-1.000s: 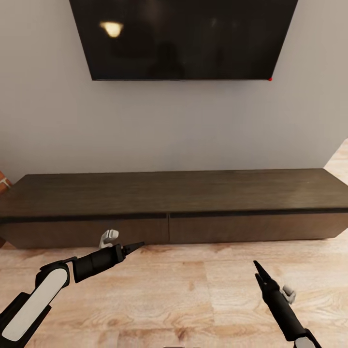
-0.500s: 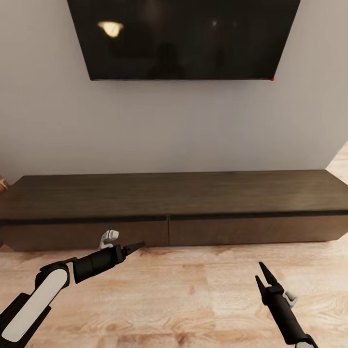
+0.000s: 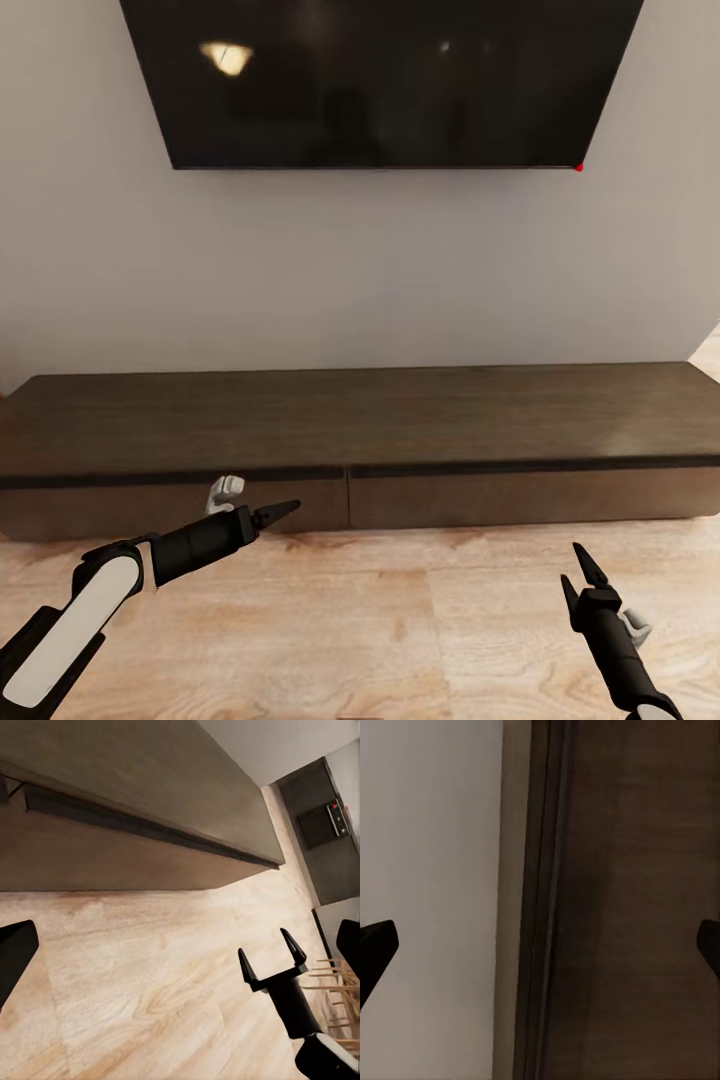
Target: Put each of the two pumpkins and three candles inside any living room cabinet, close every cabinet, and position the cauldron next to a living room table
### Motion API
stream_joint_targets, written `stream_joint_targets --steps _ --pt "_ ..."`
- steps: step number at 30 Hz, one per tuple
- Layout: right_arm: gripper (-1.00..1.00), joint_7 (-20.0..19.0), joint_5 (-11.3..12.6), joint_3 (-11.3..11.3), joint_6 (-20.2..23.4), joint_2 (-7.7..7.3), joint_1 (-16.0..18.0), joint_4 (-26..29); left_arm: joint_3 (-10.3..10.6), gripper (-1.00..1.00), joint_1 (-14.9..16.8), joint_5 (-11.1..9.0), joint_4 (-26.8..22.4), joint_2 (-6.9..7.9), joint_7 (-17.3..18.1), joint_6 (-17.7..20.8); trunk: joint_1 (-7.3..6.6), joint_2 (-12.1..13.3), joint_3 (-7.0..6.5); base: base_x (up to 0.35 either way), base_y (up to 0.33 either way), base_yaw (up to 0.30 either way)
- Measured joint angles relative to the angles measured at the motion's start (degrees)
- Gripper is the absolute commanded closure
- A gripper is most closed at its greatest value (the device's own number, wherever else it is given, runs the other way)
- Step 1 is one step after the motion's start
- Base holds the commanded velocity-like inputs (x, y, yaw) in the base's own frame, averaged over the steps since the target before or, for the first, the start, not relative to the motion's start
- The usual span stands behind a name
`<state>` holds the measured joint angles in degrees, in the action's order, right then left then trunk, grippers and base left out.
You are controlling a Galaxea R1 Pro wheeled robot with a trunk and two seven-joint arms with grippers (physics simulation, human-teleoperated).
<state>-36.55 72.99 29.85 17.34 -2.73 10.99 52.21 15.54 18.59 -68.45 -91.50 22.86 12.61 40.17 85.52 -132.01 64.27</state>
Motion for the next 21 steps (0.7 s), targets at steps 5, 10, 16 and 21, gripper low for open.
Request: stream_joint_targets --steps 5,10,16,21 --pt "-1.0 0.01 0.08 -0.08 -0.02 0.0 0.14 -0.38 -0.01 -1.0 0.0 0.01 0.0 -0.01 0.42 0.02 0.02 0.0 0.0 0.105 -0.001 0.0" --pt "-1.0 0.03 0.18 -0.09 0.04 -0.09 0.21 -0.47 -0.01 -1.0 0.0 0.01 0.0 -0.04 0.54 0.02 0.01 0.0 0.0 0.127 -0.016 0.0" --pt "-1.0 -0.13 0.2 -0.33 0.16 -0.06 0.76 -0.43 0.05 -1.0 0.0 0.01 0.0 -0.02 0.57 0.02 0.02 0.0 0.0 0.061 -0.003 0.0" --pt "-1.0 -0.35 0.2 -0.52 0.22 -0.01 1.03 -0.36 0.11 -1.0 0.01 0.01 0.0 -0.04 0.57 0.02 0.0 0.0 0.0 0.196 -0.001 0.0"
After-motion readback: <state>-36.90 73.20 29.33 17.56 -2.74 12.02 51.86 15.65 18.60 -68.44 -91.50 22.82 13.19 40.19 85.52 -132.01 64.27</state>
